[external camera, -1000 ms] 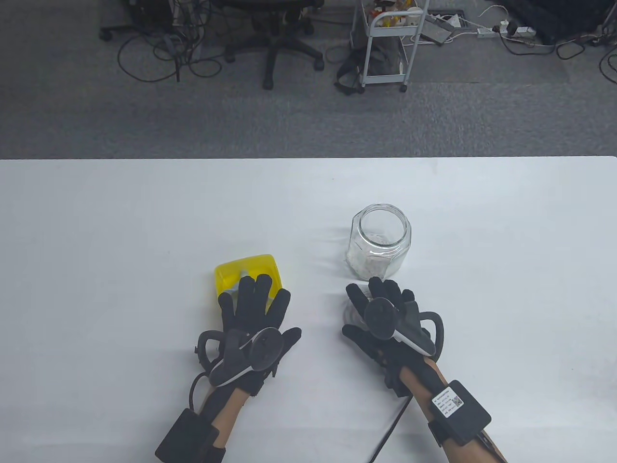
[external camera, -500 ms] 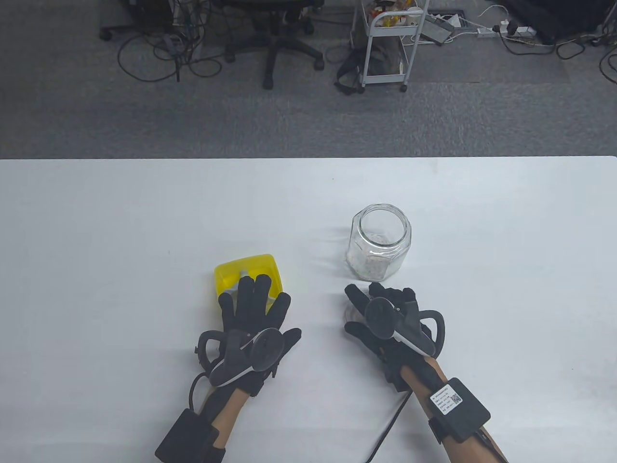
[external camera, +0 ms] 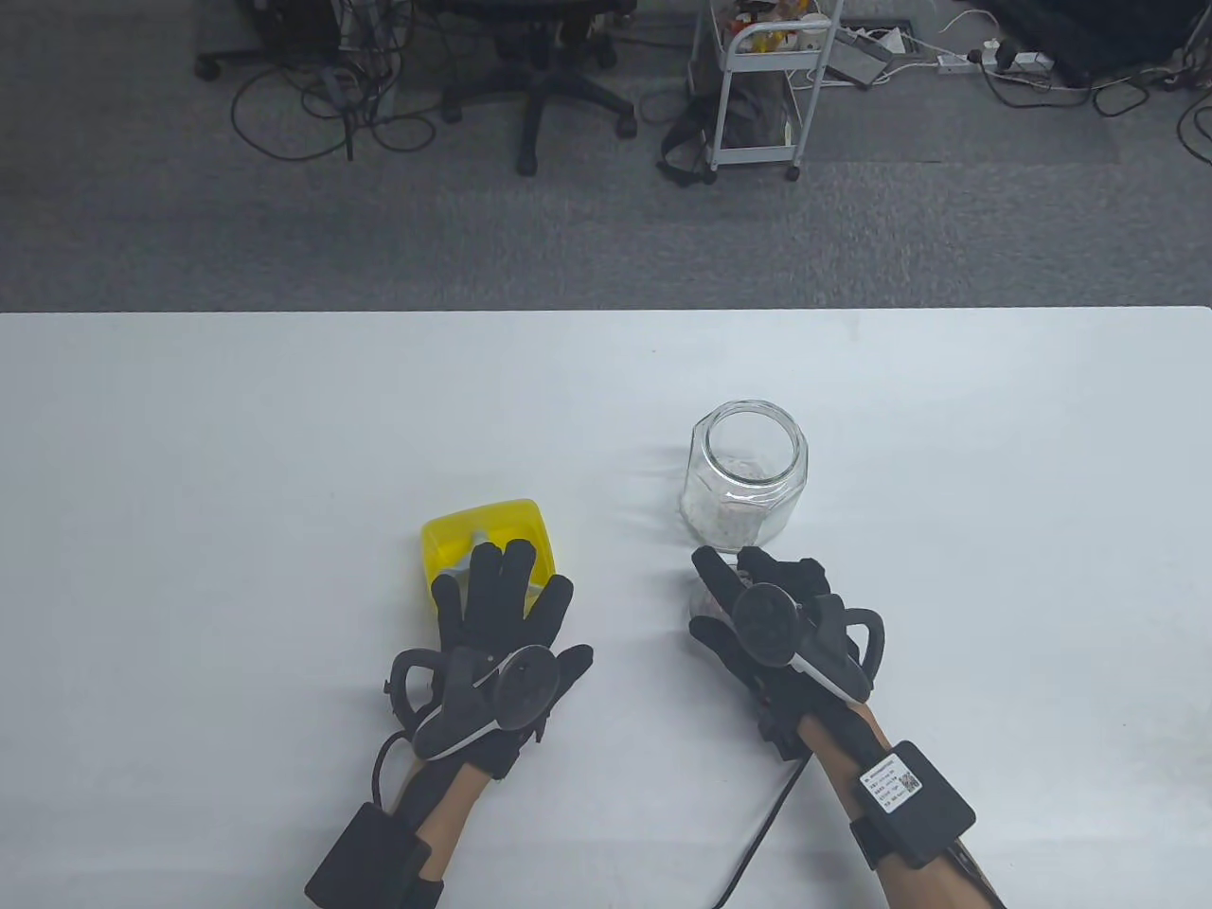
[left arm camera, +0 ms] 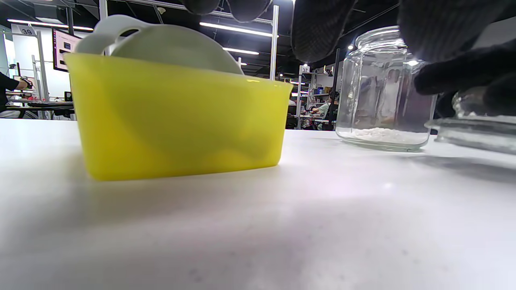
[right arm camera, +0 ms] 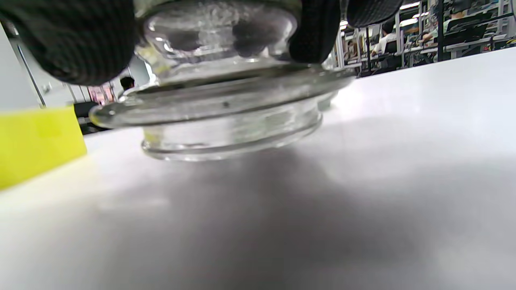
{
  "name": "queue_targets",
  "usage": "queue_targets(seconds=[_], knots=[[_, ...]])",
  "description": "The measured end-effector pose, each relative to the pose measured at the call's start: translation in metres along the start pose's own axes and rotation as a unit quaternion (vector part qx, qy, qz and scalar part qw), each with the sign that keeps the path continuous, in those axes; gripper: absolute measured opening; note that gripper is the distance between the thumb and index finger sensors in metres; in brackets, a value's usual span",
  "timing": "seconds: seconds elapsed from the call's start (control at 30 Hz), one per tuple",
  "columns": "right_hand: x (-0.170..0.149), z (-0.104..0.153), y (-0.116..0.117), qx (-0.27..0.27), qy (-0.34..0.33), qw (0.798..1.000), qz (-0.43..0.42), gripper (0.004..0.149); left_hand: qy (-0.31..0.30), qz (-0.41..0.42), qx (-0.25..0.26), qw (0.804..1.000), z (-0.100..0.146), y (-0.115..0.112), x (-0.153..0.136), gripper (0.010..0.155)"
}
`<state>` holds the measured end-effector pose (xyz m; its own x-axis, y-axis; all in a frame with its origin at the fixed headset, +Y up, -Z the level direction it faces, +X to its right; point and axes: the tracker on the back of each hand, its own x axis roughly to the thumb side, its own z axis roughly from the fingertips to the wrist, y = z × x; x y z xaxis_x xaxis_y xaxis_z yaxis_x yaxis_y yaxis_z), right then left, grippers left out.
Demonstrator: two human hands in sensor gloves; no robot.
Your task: Transfer rice through funnel into glass jar
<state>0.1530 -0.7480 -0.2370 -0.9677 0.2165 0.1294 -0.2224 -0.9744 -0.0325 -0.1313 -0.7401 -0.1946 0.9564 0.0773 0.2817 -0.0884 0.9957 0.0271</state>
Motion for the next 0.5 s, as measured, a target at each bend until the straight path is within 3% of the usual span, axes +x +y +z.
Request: queue_targets(seconds=[0.5], knots=[[-0.024,0.013,-0.085,-0.118,0.019,0.987,-0.107,0.069,-0.004,0.000,0.001,1.000,0.001,0.000,0.002,0.076]])
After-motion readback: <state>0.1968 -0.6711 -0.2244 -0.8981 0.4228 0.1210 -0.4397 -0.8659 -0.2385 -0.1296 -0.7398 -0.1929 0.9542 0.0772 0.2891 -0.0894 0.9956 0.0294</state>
